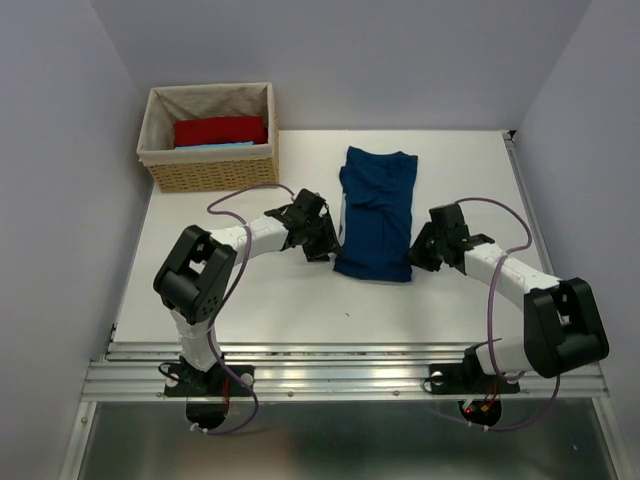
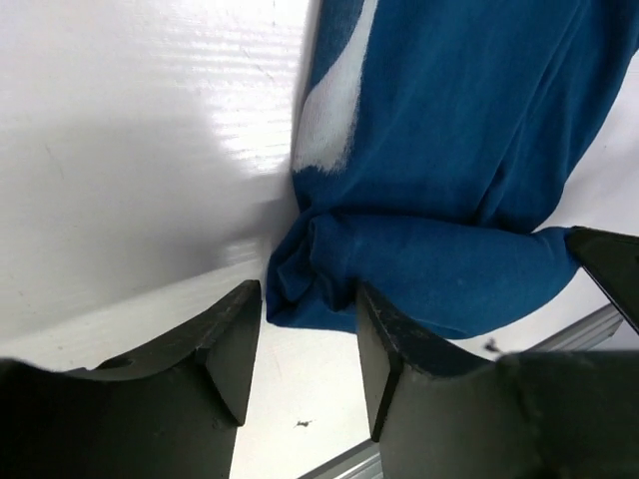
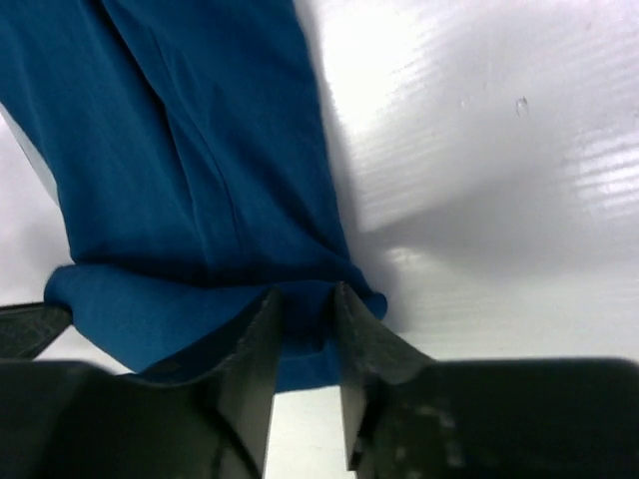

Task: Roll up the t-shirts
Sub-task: Roll the T-shirt to the center of the board.

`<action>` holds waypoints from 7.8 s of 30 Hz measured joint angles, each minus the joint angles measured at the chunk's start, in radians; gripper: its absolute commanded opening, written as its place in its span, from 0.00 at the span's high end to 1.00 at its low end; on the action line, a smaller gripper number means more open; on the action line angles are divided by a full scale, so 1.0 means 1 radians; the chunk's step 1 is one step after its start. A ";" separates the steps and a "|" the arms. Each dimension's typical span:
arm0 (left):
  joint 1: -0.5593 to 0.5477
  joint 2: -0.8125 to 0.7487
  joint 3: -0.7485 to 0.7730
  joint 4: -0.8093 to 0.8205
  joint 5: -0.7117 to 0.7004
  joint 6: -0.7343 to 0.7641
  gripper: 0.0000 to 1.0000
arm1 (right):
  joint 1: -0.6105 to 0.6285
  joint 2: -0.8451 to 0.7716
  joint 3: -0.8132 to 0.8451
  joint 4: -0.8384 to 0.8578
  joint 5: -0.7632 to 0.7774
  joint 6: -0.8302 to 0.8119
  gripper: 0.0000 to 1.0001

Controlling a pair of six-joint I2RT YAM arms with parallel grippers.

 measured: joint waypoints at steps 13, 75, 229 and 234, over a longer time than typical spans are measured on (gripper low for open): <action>-0.022 -0.182 0.032 -0.069 -0.180 0.068 0.80 | 0.000 -0.101 0.055 0.026 0.077 -0.018 0.49; -0.208 -0.214 -0.166 0.025 -0.056 0.122 1.00 | 0.289 -0.145 -0.134 0.053 -0.157 0.048 0.97; -0.175 -0.076 0.035 0.003 -0.152 0.141 1.00 | 0.106 0.072 -0.006 0.037 0.163 -0.034 0.91; -0.174 0.006 0.035 0.014 -0.172 0.149 1.00 | 0.101 0.072 -0.001 0.037 0.164 -0.039 0.70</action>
